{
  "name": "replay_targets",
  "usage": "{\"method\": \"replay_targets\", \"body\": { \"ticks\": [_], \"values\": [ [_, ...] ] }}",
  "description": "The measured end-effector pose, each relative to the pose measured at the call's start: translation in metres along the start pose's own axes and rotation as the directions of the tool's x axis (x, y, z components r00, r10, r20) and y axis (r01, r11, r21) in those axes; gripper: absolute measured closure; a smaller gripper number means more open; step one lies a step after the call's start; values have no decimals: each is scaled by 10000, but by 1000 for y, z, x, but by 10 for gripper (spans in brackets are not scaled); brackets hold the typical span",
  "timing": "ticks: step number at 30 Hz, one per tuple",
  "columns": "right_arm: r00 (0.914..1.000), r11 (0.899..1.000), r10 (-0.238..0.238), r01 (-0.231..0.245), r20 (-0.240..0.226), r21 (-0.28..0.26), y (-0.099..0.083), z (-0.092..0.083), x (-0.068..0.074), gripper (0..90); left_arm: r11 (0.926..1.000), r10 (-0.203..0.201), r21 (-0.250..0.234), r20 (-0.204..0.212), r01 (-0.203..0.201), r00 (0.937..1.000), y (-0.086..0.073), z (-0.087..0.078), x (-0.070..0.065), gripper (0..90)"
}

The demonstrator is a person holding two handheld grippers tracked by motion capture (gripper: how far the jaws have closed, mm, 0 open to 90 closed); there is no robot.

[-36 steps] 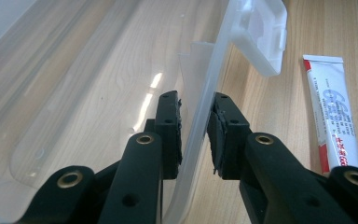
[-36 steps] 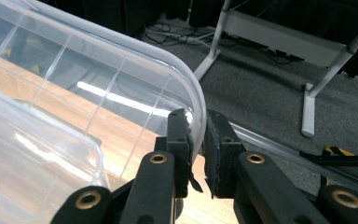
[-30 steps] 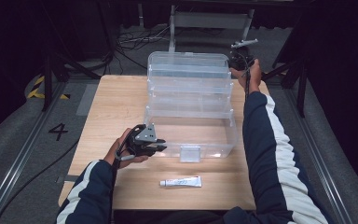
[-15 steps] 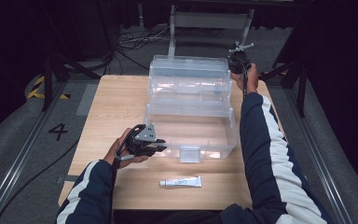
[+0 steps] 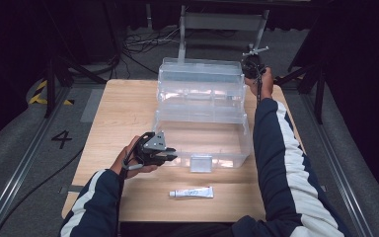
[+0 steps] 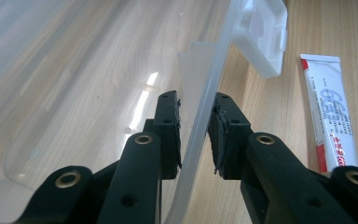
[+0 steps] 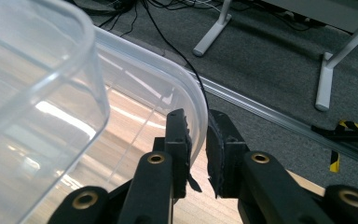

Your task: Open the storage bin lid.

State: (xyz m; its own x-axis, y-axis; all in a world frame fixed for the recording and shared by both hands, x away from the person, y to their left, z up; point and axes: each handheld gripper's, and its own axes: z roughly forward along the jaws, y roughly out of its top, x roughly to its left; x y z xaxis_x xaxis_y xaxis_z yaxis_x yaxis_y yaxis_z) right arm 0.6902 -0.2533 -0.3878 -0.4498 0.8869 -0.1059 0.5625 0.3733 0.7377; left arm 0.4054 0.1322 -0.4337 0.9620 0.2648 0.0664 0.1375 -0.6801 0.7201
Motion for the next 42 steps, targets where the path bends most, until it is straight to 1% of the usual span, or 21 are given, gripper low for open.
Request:
{"method": "replay_targets", "body": {
  "ticks": [3,6,8,9,10,11,17,22,23,26,27,29,34,35,39,40,42],
  "values": [
    [9999,9999,-143,143,51,49,0,-4,1,786,10000,13,-1,4,-13,10000,0,0,0,746],
    [9999,9999,-151,151,33,29,1,-7,0,785,10000,24,17,1,-24,10000,0,0,0,746],
    [9996,9994,-270,270,17,-222,2,-14,0,793,10000,32,28,0,-32,10000,0,0,0,746],
    [9996,9991,-246,242,-102,-346,2,-17,0,803,10000,32,28,0,-32,10000,0,0,0,746],
    [9996,9991,-246,242,-102,-346,2,-17,0,803,10000,36,25,3,-36,10000,0,0,0,746],
    [9988,9981,-492,490,-26,-369,4,-23,1,812,10000,34,26,2,-34,10000,0,0,0,746],
    [9983,9971,-590,588,-25,-476,5,-34,1,814,10000,21,25,9,-21,10000,0,0,0,746],
    [9981,9969,-611,612,34,-498,4,-39,1,813,10000,28,32,10,-28,10000,0,0,0,746],
    [9983,9972,-583,580,-41,-480,4,-40,1,813,10000,28,31,10,-28,10000,0,0,0,746],
    [9978,9968,-662,660,-28,-459,5,-44,1,812,10000,76,42,6,-76,10000,0,0,1,747],
    [9970,9958,-775,773,-32,-491,5,-47,2,812,10000,88,43,12,-89,10000,0,0,1,747],
    [9969,9951,-777,768,-124,-617,6,-51,3,811,10000,76,40,8,-76,10000,0,0,0,747],
    [9955,9933,-920,901,-227,-724,5,-59,5,813,10000,54,20,-1,-54,10000,0,0,0,746],
    [9958,9934,-871,846,-297,-774,4,-61,5,815,10000,35,13,7,-35,10000,0,0,0,746],
    [9945,9919,-1005,978,-297,-810,3,-67,7,815,10000,46,23,-8,-46,10000,0,0,0,746],
    [9938,9914,-1078,1053,-280,-779,3,-69,7,817,10000,84,41,-26,-84,10000,0,0,0,746],
    [9932,9899,-1112,1078,-330,-921,3,-77,8,824,10000,90,26,-29,-90,10000,0,0,0,745]
  ]
}}
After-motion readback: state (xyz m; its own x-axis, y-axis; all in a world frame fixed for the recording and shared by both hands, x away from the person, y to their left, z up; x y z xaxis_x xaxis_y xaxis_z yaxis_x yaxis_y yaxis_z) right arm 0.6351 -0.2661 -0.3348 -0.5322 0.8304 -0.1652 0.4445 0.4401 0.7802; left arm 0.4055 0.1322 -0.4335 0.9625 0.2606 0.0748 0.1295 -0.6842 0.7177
